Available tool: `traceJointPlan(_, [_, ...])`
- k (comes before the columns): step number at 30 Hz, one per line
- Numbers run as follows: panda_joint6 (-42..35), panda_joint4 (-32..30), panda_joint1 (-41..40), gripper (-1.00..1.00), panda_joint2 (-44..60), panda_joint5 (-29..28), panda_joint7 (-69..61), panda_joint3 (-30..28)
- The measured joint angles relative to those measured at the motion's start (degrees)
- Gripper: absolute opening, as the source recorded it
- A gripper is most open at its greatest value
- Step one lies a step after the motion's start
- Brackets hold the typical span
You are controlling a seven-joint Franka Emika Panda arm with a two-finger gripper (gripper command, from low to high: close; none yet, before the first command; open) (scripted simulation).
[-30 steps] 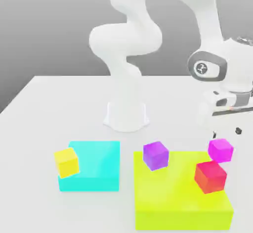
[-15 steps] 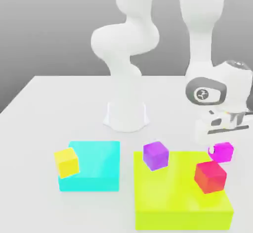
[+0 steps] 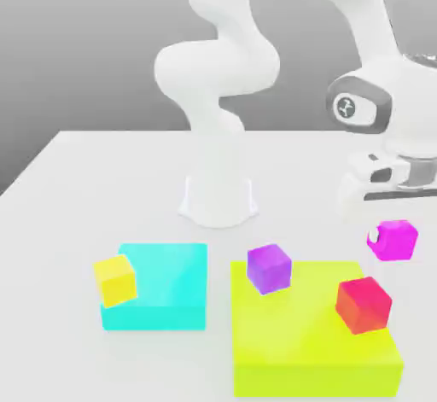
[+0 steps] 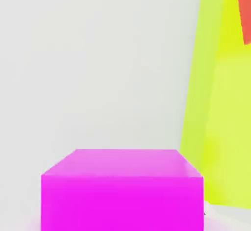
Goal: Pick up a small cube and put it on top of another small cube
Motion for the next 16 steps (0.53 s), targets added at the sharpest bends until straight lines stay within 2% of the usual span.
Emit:
traceJointPlan(7, [-11.66, 8.25, -7.04, -1.0, -3.5, 2.34, -7.32, -5.37])
traceJointPlan(11, [-6.18, 7.93, -7.86, -1.0, 1.93, -0.5, -5.95, -6.16])
traceJointPlan(12, [-4.17, 7.56, -7.95, 1.0, 3.65, -1.34, -5.35, -6.15])
traceJointPlan(16, [-4.17, 7.56, -8.02, 1.0, 3.65, -1.34, -5.35, -6.15])
